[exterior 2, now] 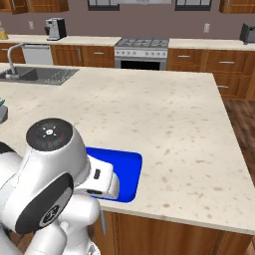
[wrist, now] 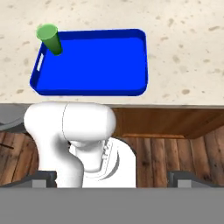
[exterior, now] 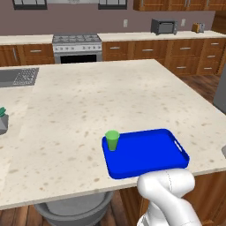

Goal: There is a tray on the dining counter. Grab the cup, mug, and pitcher and place them on the tray. The pitcher may be placed next to the tray if it cannot fit the tray.

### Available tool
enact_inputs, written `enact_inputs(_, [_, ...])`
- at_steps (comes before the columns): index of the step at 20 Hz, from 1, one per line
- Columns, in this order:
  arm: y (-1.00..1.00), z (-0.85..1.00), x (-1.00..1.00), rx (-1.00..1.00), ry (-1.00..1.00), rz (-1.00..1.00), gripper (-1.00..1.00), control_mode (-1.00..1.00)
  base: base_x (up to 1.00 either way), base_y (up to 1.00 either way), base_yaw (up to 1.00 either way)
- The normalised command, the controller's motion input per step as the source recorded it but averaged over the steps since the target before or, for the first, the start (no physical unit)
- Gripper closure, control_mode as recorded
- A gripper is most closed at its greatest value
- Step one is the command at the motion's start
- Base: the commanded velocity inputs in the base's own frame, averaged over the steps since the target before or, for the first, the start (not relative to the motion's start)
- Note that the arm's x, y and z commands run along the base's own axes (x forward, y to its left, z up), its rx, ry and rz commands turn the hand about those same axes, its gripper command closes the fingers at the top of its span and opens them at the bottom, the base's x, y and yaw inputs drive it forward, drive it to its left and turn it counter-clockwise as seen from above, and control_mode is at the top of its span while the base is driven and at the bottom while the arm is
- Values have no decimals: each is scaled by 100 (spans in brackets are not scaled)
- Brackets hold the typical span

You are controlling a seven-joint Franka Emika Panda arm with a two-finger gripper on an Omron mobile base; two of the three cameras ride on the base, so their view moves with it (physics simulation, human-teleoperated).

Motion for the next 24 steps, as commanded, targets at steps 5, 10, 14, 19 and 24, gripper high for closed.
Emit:
enact_inputs(5, [-69, 0, -49, 5, -6, 1, -100, -100, 0, 0, 0])
enact_inputs(10, [16, 5, 77, 0, -5, 1, -100, -100, 0, 0, 0])
enact_inputs(14, [74, 11, 82, -2, -1, 0, -100, -100, 0, 0, 0])
enact_inputs(19, [100, 0, 83, -11, 0, 0, -100, -100, 0, 0, 0])
enact_inputs(24, [85, 6, 93, -3, 0, 0, -100, -100, 0, 0, 0])
